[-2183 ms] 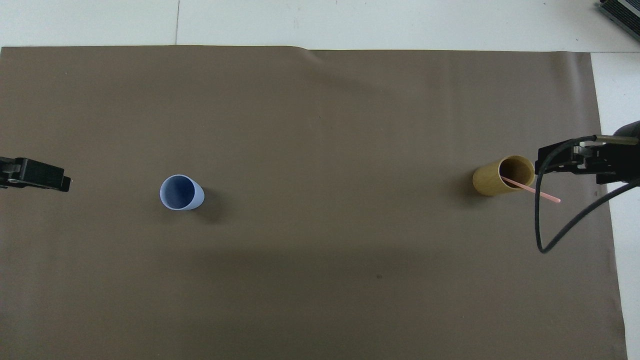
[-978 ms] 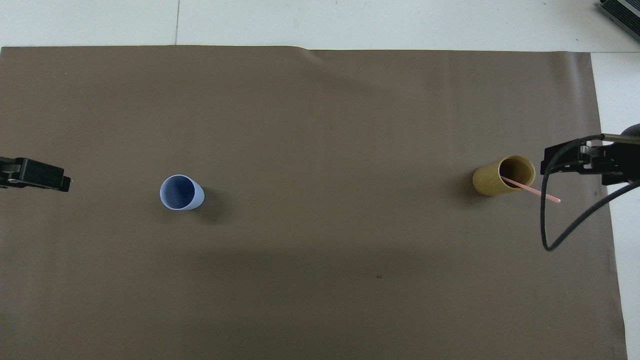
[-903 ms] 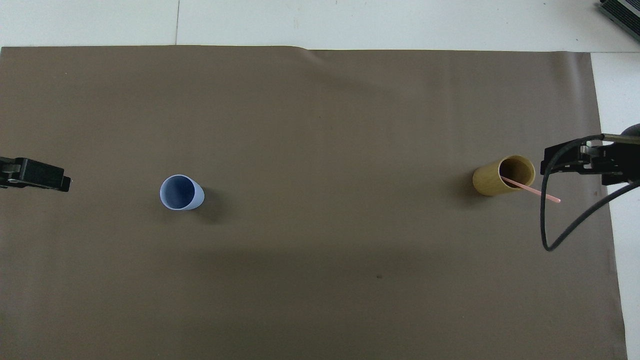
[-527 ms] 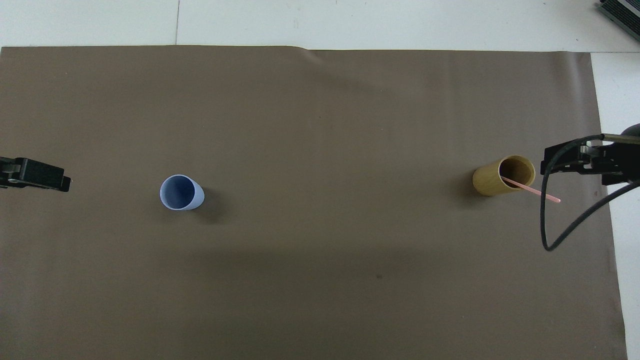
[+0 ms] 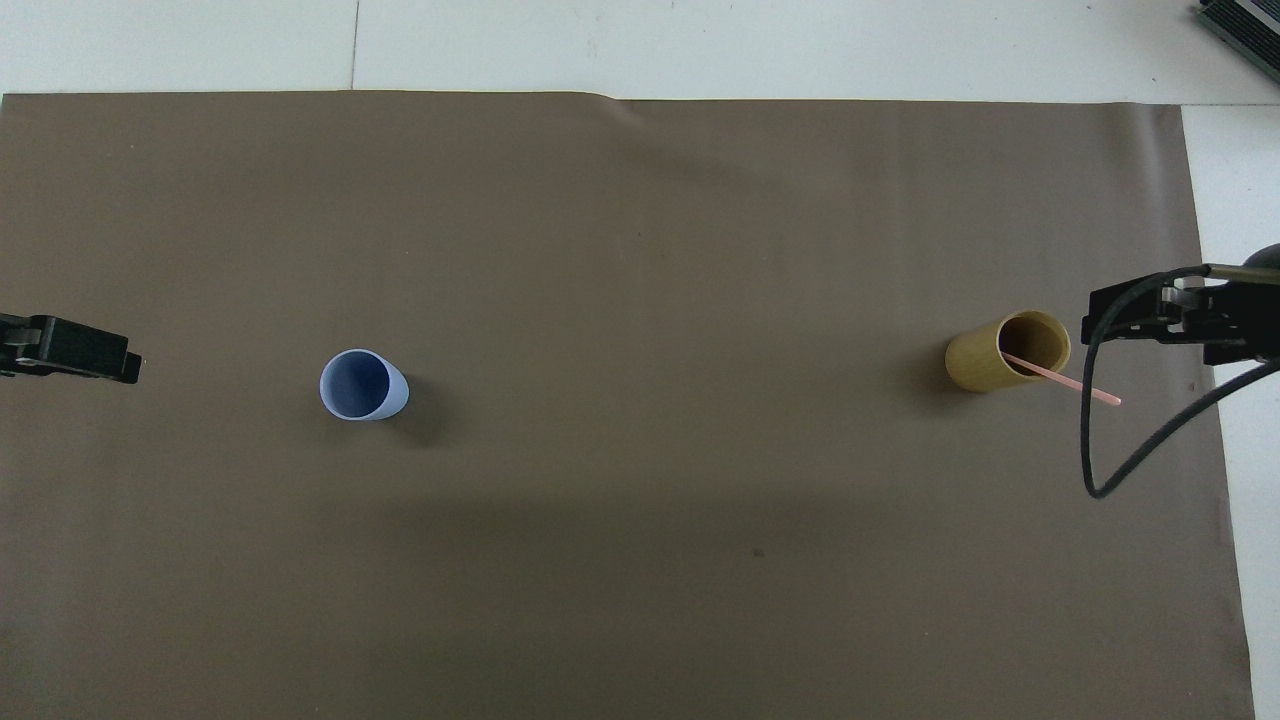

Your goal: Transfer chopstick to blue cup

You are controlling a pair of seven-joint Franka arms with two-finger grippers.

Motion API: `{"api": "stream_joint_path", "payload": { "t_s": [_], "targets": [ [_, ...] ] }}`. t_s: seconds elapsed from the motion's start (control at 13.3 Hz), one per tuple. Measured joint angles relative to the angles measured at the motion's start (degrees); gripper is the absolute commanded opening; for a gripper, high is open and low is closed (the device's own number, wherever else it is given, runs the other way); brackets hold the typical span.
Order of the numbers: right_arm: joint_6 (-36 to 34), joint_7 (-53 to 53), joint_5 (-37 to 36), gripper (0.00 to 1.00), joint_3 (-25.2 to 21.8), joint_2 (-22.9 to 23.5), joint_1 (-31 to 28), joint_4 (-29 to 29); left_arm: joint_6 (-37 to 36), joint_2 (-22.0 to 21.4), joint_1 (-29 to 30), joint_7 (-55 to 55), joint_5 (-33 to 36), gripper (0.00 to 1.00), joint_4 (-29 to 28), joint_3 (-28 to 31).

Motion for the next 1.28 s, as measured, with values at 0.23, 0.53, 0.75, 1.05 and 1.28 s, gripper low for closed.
{"api": "stream_joint_path", "payload": {
  "t_s": [0.23,0.53,0.75,1.05,1.28],
  "targets": [
    [0.3,-0.9,0.0,1.00,-0.1,0.0,-0.1,0.0,0.0,0.0,0.0,0.0,0.0,1.00,0.0,0.0],
    [0.5,-1.0,0.0,1.00,-0.1,0.0,-0.1,-0.1,0.0,0.0,0.0,0.0,0.0,1.00,0.0,0.0],
    [0.5,-1.0,0.0,1.00,-0.2,0.1,-0.1,-0.2,0.0,0.0,0.0,0.0,0.0,1.00,0.0,0.0],
    [0.7,-1.0,0.0,1.00,-0.4,0.1,-0.4,-0.5,0.0,0.0,0.0,0.0,0.0,1.00,0.0,0.0],
    [0.8,-1.0,0.0,1.00,-0.5,0.1,-0.7,-0.5,0.0,0.0,0.0,0.0,0.0,1.00,0.0,0.0]
  ]
}}
